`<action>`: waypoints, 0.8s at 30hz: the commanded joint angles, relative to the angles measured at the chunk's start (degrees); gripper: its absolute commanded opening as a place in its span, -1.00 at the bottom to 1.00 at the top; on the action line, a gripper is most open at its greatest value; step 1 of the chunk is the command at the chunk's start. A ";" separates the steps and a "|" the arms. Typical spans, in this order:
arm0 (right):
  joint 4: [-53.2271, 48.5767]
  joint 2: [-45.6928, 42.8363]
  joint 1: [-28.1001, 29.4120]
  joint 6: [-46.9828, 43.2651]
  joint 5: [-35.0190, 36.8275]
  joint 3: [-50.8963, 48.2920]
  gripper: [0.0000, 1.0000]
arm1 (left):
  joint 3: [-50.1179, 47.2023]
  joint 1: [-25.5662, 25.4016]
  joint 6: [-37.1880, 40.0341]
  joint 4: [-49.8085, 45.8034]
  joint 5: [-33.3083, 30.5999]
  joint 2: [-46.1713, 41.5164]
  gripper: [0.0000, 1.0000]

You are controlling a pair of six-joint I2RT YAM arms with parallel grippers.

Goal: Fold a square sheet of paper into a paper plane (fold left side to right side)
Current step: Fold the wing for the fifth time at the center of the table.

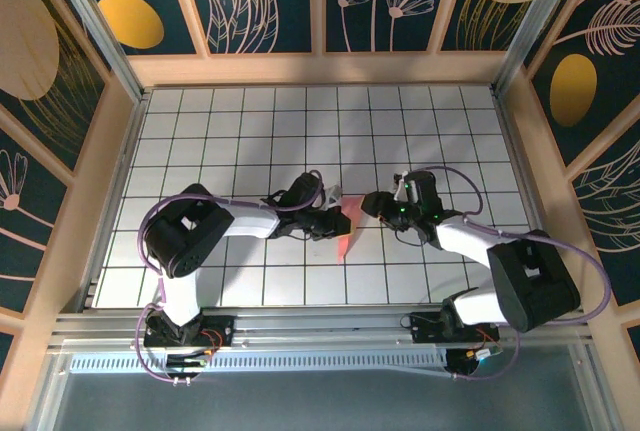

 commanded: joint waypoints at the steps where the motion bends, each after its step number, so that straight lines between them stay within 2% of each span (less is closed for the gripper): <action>1: 3.32 1.77 1.15 2.06 1.16 -0.62 0.04 | -2.41 0.97 -5.97 9.92 3.28 1.21 -1.00; 10: 5.82 5.62 3.19 4.43 2.46 0.90 -0.01 | -4.81 1.42 -10.31 16.87 4.99 2.49 -1.00; 24: 6.61 8.45 4.96 5.19 3.53 2.55 -0.02 | -5.68 1.68 -12.10 19.22 5.42 3.57 -1.00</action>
